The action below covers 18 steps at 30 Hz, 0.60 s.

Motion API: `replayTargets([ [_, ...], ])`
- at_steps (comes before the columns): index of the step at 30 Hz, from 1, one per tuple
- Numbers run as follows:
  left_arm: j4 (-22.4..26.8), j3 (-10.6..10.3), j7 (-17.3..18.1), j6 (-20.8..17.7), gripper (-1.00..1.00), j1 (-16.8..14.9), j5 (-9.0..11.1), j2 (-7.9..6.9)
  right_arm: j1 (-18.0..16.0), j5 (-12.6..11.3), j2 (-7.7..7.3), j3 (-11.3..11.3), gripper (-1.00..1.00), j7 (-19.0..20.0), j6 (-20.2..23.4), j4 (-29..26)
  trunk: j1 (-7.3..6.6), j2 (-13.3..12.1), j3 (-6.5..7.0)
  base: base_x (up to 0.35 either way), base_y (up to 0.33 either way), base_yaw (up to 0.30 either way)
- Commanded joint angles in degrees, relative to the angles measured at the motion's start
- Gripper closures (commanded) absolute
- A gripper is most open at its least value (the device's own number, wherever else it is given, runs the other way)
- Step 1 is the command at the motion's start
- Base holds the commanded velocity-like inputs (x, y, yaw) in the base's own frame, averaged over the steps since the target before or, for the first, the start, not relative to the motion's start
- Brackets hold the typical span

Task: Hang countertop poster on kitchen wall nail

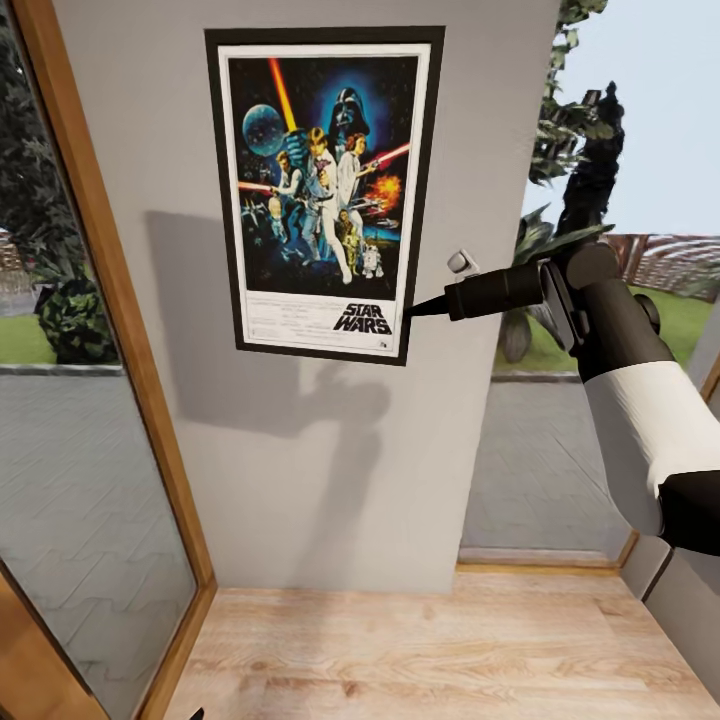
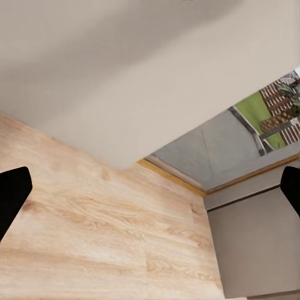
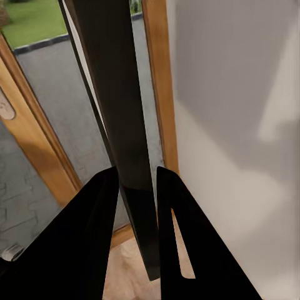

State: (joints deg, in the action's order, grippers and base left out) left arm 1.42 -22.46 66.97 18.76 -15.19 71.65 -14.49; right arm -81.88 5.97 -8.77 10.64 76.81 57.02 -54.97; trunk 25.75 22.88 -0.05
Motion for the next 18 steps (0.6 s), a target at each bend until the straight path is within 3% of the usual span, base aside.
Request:
replayTargets([
  [1,0.0,-0.5,0.1,0.3,-1.0,0.0,0.4,-0.01,0.0,0.6,-0.01,0.0,1.0,0.6,0.5,0.0,0.03,0.0,-0.03,0.1,0.0,0.0],
  [13,0.0,-0.5,0.0,0.3,-1.0,0.0,0.4,-0.01,0.0,0.6,-0.01,0.0,1.0,0.6,0.5,-0.1,0.03,0.0,-0.03,0.255,0.0,0.0],
  [18,0.0,-0.5,0.1,0.3,-1.0,0.0,0.4,-0.01,0.0,0.6,-0.01,0.0,1.0,0.6,0.5,-0.1,0.03,0.0,-0.03,0.026,0.0,0.0],
])
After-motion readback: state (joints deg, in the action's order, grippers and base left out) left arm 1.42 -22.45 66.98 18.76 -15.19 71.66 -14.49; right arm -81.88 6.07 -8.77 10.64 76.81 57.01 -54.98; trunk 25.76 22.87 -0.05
